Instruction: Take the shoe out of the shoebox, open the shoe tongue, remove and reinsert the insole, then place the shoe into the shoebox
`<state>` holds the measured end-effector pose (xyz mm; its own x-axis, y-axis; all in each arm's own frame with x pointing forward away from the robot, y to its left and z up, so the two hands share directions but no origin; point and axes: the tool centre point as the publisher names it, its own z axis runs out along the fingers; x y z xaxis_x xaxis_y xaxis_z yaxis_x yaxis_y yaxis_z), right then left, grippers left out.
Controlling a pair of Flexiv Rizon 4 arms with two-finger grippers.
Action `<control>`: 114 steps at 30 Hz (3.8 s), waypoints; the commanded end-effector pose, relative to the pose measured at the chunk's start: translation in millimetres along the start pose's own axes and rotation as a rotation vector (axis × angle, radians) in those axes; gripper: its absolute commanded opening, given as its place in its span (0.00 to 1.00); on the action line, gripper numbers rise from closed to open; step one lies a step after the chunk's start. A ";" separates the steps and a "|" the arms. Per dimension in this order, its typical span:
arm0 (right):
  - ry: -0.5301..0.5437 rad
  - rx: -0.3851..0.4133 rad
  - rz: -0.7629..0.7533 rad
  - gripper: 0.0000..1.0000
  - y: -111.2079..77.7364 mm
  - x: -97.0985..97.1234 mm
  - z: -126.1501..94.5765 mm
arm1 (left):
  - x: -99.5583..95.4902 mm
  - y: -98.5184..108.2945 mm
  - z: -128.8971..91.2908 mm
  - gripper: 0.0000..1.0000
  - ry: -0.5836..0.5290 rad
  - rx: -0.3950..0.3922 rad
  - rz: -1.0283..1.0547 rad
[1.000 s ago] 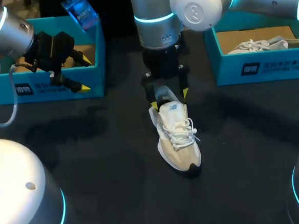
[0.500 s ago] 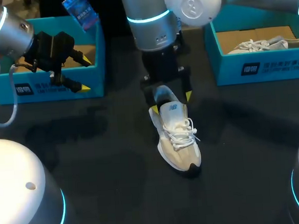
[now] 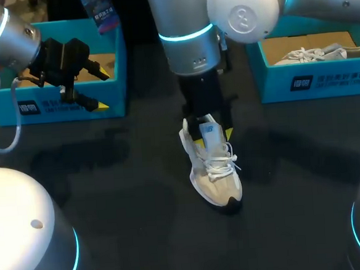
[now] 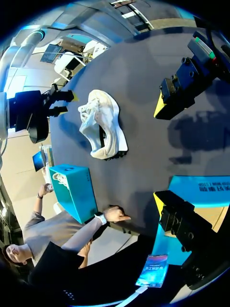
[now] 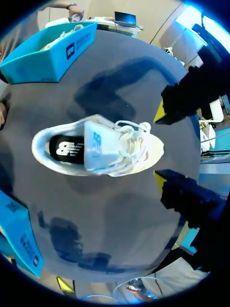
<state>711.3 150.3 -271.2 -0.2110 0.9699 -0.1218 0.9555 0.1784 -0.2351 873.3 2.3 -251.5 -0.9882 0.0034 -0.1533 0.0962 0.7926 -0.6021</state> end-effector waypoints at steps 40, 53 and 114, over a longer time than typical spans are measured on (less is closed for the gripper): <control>-0.003 -0.070 -0.078 0.21 70.3 -7.0 30.0 | 0.2 0.0 -0.5 1.00 0.001 -0.002 0.000; 0.037 -0.093 -0.108 0.24 89.6 -11.1 46.9 | 0.2 0.0 -0.5 1.00 0.001 -0.002 0.000; -0.166 -0.495 -0.581 1.00 82.0 4.0 -50.6 | 0.2 0.0 -0.5 1.00 0.001 -0.002 0.000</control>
<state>800.0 180.7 -240.8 -0.6952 0.6667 -0.2687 0.6585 0.7406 0.1338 873.2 2.3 -251.5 -0.9882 0.0035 -0.1533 0.0962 0.7927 -0.6020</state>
